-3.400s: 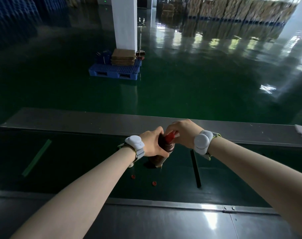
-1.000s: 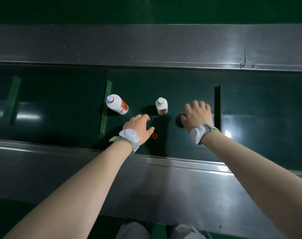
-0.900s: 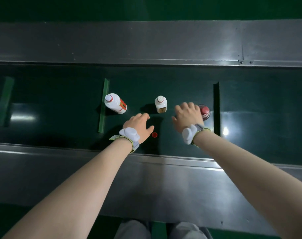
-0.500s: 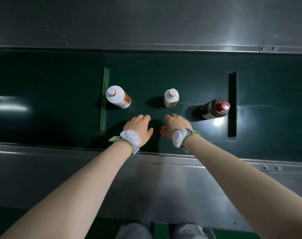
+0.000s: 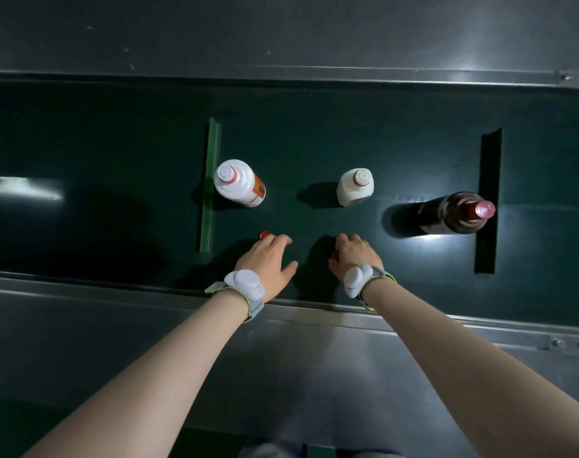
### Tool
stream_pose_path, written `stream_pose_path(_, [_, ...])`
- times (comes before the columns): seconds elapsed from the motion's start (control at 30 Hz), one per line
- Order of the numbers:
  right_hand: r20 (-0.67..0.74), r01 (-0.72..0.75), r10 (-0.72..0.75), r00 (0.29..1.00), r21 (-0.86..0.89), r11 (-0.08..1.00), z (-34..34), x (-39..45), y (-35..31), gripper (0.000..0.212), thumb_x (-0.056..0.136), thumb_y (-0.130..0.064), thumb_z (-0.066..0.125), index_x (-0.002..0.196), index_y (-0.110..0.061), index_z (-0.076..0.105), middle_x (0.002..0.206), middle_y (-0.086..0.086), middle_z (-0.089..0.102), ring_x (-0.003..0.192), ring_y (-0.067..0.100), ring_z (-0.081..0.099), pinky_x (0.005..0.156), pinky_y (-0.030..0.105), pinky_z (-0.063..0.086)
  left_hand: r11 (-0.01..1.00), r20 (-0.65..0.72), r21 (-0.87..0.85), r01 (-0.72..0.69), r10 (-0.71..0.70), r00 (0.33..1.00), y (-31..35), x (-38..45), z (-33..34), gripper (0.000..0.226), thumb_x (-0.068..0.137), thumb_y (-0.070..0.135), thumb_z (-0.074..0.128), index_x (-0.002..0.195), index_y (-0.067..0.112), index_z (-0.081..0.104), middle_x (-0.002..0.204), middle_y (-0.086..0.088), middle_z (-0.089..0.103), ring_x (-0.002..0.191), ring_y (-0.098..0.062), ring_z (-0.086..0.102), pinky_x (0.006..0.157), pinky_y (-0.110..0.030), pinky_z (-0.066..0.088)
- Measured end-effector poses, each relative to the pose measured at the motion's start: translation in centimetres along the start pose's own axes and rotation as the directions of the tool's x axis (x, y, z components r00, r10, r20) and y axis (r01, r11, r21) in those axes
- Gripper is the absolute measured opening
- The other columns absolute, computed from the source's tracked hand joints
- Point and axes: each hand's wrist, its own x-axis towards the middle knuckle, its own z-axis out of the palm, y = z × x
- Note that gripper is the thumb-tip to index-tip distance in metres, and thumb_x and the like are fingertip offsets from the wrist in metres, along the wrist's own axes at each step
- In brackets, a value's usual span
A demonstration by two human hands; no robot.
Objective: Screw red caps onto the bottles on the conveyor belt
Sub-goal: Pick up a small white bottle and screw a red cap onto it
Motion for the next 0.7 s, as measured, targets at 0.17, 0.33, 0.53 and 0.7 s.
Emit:
stream_pose_path(0.17, [-0.145,0.004,0.023,0.989,0.180,0.984,-4.6,-2.7,1.2,0.029,0.097,-0.038,0.060,0.114,-0.015,0.055,0.110,0.012,0.056,0.106,0.039,0.058,0.080,0.042,0.051,0.991,-0.151,-0.126,-0.040,0.021,0.988,4.8,1.6,-3.2,0.064,0.099,0.050,0.069,0.153,0.023,0.046,0.145,0.003,0.060,0.124,-0.021,0.065,0.080,-0.041,0.060])
stream_pose_path(0.33, [-0.299,0.041,0.065,0.952,0.335,0.941,-9.1,-4.8,2.7,0.035,0.098,-0.044,0.062,0.118,-0.015,0.062,0.112,0.014,0.060,0.099,0.038,0.063,0.084,0.044,0.056,0.972,-0.244,-0.220,-0.086,0.030,0.969,10.1,3.8,-4.9,0.088,0.093,0.050,0.077,0.162,0.023,0.031,0.157,-0.002,0.048,0.130,-0.023,0.065,0.089,-0.046,0.062])
stream_pose_path(0.53, [-0.439,0.116,0.079,0.895,0.400,0.909,-12.9,-7.4,5.7,0.041,0.098,-0.044,0.063,0.128,-0.016,0.062,0.119,0.014,0.060,0.103,0.037,0.064,0.089,0.045,0.057,0.964,-0.244,-0.256,-0.076,0.012,0.970,15.4,7.7,-4.9,0.093,0.090,0.034,0.086,0.166,0.019,0.034,0.168,-0.004,0.039,0.146,-0.033,0.045,0.114,-0.040,0.042])
stream_pose_path(0.7, [-0.510,0.182,0.047,0.859,0.391,0.902,-14.4,-9.4,7.3,0.034,0.099,-0.043,0.063,0.122,-0.018,0.067,0.111,0.012,0.059,0.089,0.034,0.063,0.082,0.041,0.057,0.979,-0.210,-0.196,0.047,-0.088,0.974,15.9,9.8,-4.8,0.076,0.088,0.040,0.081,0.155,0.023,0.049,0.147,-0.005,0.063,0.132,-0.038,0.050,0.103,-0.044,0.049])
